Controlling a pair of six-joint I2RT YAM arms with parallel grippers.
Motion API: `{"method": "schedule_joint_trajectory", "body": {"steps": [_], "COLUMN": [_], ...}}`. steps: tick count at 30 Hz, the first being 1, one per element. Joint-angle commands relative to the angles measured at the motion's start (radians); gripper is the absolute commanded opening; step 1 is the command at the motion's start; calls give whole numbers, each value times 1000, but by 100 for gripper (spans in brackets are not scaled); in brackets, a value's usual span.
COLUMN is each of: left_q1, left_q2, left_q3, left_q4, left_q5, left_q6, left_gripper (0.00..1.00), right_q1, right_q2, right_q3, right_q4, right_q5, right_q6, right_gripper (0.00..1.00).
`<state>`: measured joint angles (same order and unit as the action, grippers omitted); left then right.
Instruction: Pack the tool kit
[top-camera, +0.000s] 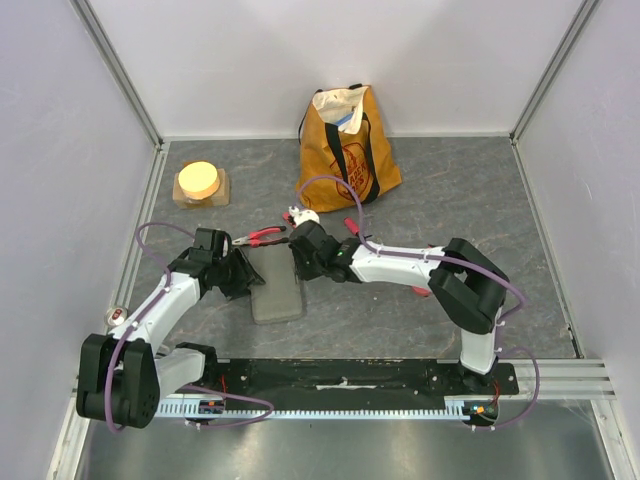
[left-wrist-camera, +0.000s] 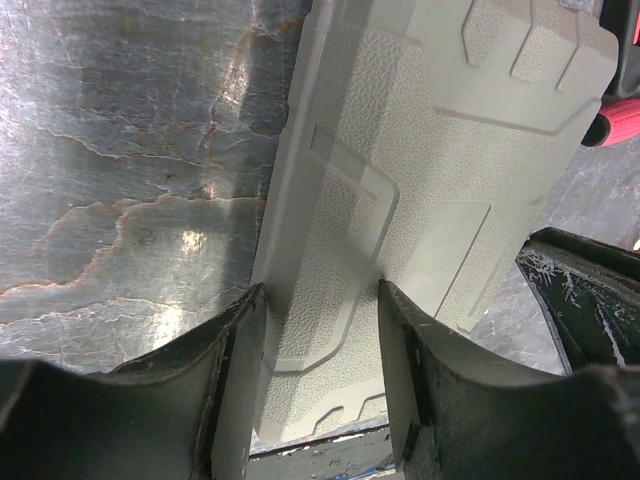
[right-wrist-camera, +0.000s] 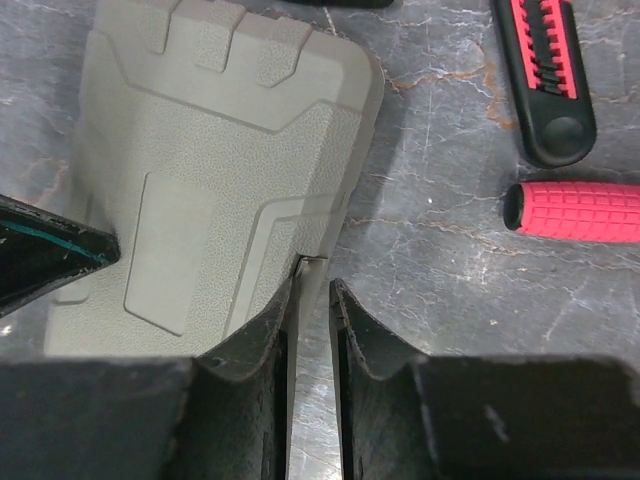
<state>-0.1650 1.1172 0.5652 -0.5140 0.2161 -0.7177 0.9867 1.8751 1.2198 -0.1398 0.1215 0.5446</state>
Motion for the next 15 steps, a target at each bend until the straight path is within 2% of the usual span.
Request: {"method": "schedule_joint_trajectory", "body": {"steps": [1, 9, 15], "left_q1": [-4, -4, -2], "left_q2": [36, 47, 39], "left_q3": [-27, -36, -33], "left_q4": [-27, -52, -58], "left_q5": [-37, -98, -116], "left_q6": [-17, -52, -52], "left_gripper": [52, 45, 43], "right_q1": [62, 102, 101], "right_q2": [87, 153, 162], "right_q3": [84, 144, 211], "right_q4": [-271, -472, -544], "right_q5": [223, 420, 474], "right_q6": [-60, -6, 6], "right_gripper": [25, 24, 26]}}
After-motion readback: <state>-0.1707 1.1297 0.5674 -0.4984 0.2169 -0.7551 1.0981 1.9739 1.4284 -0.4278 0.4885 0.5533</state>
